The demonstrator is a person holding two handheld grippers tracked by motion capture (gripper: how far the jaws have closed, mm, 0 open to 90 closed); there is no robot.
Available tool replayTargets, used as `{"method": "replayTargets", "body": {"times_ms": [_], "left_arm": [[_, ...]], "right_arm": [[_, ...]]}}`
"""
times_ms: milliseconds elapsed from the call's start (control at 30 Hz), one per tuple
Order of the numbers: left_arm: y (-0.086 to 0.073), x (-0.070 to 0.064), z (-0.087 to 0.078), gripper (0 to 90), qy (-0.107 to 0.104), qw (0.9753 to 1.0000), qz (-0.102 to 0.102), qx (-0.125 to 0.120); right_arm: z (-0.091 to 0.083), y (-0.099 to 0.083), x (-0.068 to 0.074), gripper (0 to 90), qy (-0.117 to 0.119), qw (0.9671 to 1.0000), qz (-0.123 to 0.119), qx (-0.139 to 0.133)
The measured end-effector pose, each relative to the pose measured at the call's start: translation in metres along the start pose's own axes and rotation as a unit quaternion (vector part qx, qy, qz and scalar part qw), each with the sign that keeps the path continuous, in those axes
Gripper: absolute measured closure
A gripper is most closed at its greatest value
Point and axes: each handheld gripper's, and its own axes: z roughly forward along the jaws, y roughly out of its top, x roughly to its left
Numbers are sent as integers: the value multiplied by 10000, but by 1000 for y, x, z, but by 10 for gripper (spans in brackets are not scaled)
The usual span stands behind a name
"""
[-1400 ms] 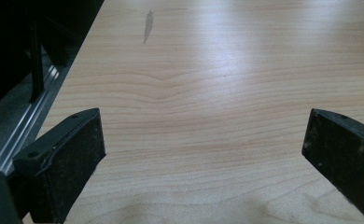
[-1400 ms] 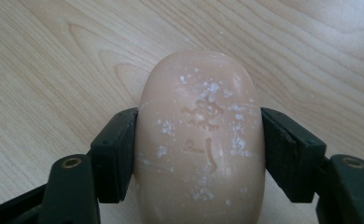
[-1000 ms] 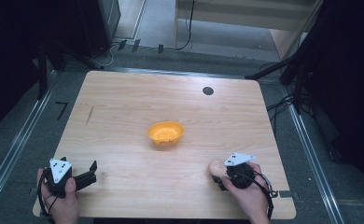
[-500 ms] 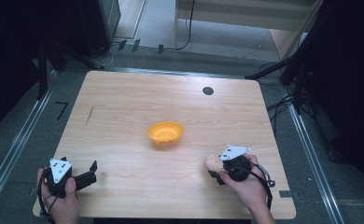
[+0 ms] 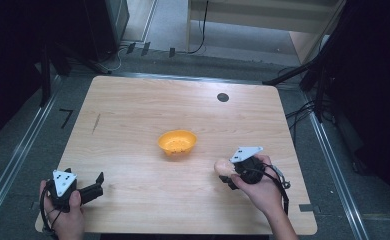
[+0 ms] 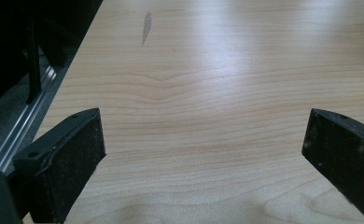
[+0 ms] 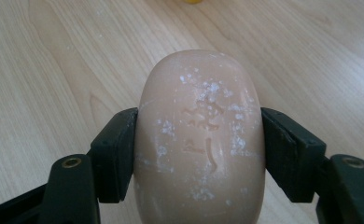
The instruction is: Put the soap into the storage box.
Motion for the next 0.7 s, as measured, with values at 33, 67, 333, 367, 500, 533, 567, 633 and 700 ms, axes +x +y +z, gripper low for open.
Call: {"method": "replayTargets", "body": {"times_ms": [33,67,333,367,500,533,567,633,700], "left_arm": [[0,0,0,0,1,10000,10,6],[0,0,0,0,4,10000,28,14],[0,-1,0,0,20,10000,46,28],[0,-1,0,0,19,10000,53,29],[0,-1,0,0,14,10000,61,24],[0,-1,0,0,13,10000,64,26],[0,-1,1,0,9,10000,62,44],[0,-1,1,0,9,10000,57,32],[0,-1,0,0,13,10000,57,30]], "right_arm": [[-1,2,-2,336,32,10000,-15,-10],[-3,6,-5,336,32,10000,-69,-12],[-4,17,-14,336,137,9993,-344,32],[-2,21,-16,336,186,9991,-373,51],[3,28,-19,337,234,9986,-473,80],[6,33,-19,336,267,9980,-552,128],[7,36,-20,336,279,9976,-612,136],[8,39,-20,336,288,9974,-651,130],[13,46,-23,336,398,9956,-836,164]]}}
